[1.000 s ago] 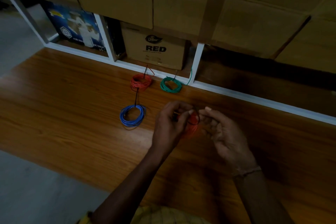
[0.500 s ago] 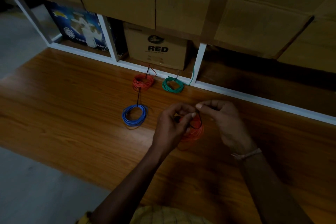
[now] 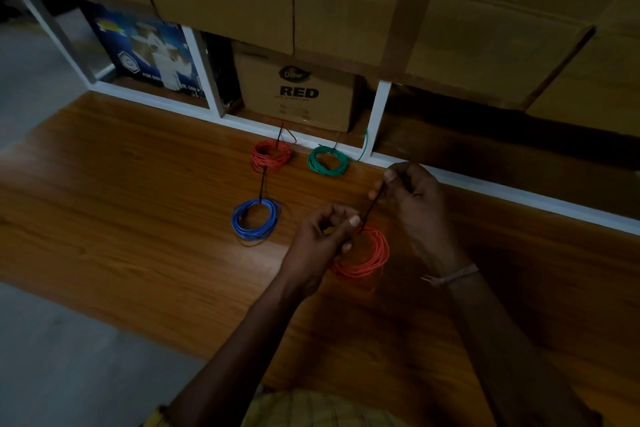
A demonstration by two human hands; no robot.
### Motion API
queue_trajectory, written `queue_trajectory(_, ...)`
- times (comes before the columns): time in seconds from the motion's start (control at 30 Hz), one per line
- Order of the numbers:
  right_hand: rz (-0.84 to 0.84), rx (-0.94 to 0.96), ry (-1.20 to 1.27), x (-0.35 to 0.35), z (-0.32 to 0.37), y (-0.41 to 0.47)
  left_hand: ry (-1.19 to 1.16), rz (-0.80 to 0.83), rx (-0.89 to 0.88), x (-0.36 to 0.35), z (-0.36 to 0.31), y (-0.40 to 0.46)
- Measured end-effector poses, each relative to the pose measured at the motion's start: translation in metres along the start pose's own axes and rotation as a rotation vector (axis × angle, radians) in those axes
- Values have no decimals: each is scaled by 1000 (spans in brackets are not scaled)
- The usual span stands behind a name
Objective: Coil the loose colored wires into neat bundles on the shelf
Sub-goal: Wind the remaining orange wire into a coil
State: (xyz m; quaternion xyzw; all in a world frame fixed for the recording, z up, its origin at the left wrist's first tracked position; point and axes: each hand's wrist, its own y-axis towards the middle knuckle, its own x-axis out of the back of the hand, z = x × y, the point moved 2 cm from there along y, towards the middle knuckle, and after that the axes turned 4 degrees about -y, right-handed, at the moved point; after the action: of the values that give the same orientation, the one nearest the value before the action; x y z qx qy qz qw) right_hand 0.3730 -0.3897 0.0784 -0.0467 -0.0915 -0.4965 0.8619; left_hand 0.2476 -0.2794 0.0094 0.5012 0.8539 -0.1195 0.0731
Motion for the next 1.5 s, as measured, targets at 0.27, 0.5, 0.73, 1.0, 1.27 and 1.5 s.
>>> queue_trajectory(0.27, -26, 78, -97, -10, 6, 0, 8, -159, 94, 3, 17, 13)
queue_trajectory(0.5, -42, 174, -153, -19, 13, -4, 100, -202, 43, 2, 16, 24)
queue_trajectory(0.73, -25, 60, -15, -9, 9, 10, 109, -79, 5, 3, 9, 24)
queue_trajectory(1.0, -10, 209, -148, -24, 0, 2, 61, -168, 119, 6, 26, 35)
queue_trajectory(1.27, 74, -52, -113, -17, -35, 18, -238, -66, 294, 25, 41, 64)
queue_trajectory(1.5, 119, -366, -173, -24, -105, 14, -305, -61, 447, 33, 57, 103)
